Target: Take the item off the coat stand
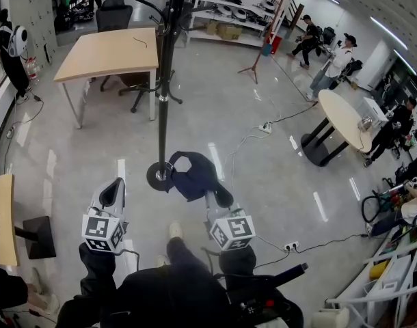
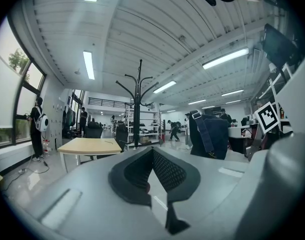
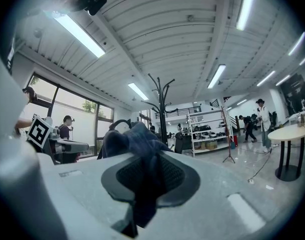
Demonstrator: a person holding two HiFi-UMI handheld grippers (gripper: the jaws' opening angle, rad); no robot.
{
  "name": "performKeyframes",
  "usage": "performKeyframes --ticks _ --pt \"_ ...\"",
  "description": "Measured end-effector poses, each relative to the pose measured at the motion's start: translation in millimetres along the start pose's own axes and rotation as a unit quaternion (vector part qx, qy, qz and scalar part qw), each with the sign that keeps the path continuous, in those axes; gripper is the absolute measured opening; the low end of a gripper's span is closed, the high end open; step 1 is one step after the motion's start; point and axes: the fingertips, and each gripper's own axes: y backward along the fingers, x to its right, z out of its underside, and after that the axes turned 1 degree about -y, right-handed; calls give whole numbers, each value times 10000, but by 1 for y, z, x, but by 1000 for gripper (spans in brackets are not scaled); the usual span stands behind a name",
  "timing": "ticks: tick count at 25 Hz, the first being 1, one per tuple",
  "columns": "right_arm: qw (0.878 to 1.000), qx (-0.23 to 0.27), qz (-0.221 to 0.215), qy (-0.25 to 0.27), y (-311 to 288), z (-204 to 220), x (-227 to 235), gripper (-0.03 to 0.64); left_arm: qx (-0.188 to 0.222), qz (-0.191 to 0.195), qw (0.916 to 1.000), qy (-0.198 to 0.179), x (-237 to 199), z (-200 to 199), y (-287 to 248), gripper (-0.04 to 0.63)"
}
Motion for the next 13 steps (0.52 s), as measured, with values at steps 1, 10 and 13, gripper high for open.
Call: performKeyframes --ticks 1,10,13 --pt "10000 -3 0 3 0 0 1 48 2 3 10000 -2 0 0 -1 2" --pt "10000 -35 0 -23 -2 4 4 47 -31 -7 10000 0 1 2 -3 2" --pt "10000 -49 -13 -41 -4 6 1 48 -51 -28 10000 16 -3 5 -2 2"
